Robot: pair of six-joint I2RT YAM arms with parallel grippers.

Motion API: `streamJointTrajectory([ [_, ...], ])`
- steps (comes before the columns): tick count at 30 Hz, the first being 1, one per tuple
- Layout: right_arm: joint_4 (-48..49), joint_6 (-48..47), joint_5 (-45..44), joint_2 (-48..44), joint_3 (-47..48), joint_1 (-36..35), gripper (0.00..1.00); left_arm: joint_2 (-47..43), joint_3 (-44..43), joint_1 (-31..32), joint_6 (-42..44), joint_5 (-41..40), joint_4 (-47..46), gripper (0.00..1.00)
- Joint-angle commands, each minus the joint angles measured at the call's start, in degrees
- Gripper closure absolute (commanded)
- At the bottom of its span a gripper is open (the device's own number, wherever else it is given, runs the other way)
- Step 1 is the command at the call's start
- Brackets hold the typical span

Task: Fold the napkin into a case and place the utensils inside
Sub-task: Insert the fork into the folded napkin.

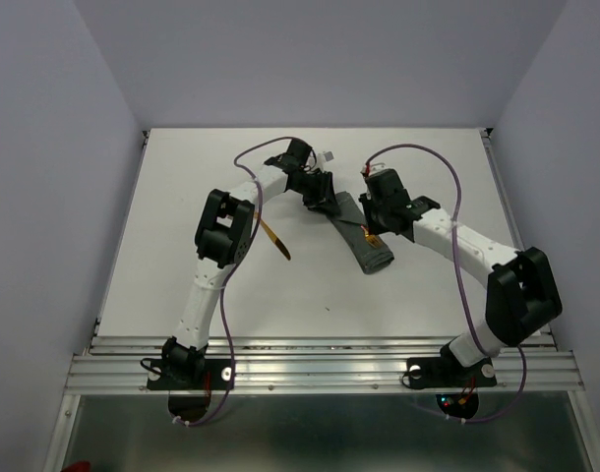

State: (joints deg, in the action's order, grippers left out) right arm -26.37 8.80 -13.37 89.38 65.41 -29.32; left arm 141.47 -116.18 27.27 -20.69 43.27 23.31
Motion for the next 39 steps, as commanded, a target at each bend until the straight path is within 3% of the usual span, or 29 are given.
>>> streamJointTrajectory([
  [1,2.45,11.56,2.2,-4.12,-7.36,0.32,0.78,-5.5,-1.86,-0.11,0.12,-2.13,0.86,0.59],
  [6,6.41,18.26,2.47,-7.99,-14.42,0.32,0.87,-6.99,-0.02,-0.11,-0.05,-2.31,0.51,0.59],
  [12,13.87,19.68,6.33,-4.76,-21.71,0.32,0.88,-10.15,1.65,-0.11,0.03,-2.75,0.42,0.59],
  [16,12.05,19.24,4.58,-3.25,-21.38,0.32,0.9,-12.09,2.36,-0.02,0.03,-3.1,0.6,0.59],
  [26,7.03,20.03,5.63,-14.32,-16.81,0.32,0.89,-18.41,3.94,-0.02,0.74,-4.07,1.65,0.59],
  [33,10.45,21.79,5.1,-6.52,-14.17,0.32,0.89,-25.18,9.47,-0.55,2.4,-7.14,2.18,0.59],
  [39,12.39,22.84,4.58,2.19,-15.22,-0.74,0.89,-30.89,18.69,-4.76,1.79,-12.94,1.65,0.59],
])
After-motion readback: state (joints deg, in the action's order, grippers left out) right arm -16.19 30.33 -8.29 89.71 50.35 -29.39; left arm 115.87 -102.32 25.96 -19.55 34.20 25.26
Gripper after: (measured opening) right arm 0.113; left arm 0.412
